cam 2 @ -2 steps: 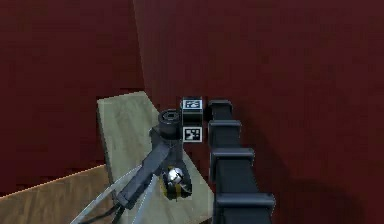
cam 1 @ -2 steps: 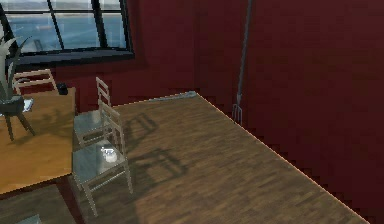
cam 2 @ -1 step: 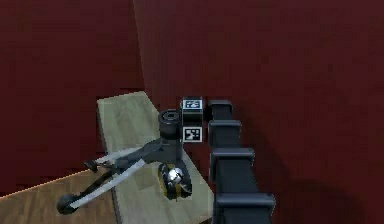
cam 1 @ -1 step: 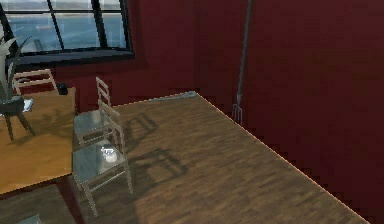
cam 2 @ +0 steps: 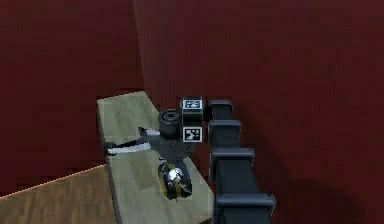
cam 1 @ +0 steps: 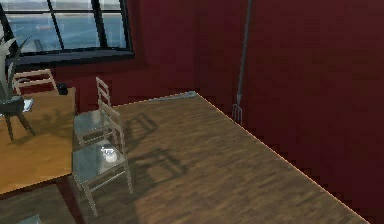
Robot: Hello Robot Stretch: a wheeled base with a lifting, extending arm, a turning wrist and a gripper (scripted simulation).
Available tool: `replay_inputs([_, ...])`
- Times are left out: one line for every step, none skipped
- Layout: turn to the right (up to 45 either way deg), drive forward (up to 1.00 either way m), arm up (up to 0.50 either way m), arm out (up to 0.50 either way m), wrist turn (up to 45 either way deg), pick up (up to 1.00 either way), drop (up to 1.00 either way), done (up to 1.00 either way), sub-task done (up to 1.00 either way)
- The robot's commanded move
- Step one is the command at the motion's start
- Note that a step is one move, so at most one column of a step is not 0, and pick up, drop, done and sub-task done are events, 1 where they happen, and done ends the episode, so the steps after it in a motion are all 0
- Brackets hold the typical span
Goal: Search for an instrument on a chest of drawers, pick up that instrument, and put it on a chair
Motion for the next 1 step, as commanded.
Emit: replay_inputs([0.0,0.0,0.0,0.0,30.0,0.0,0.0,0.0,0.0])
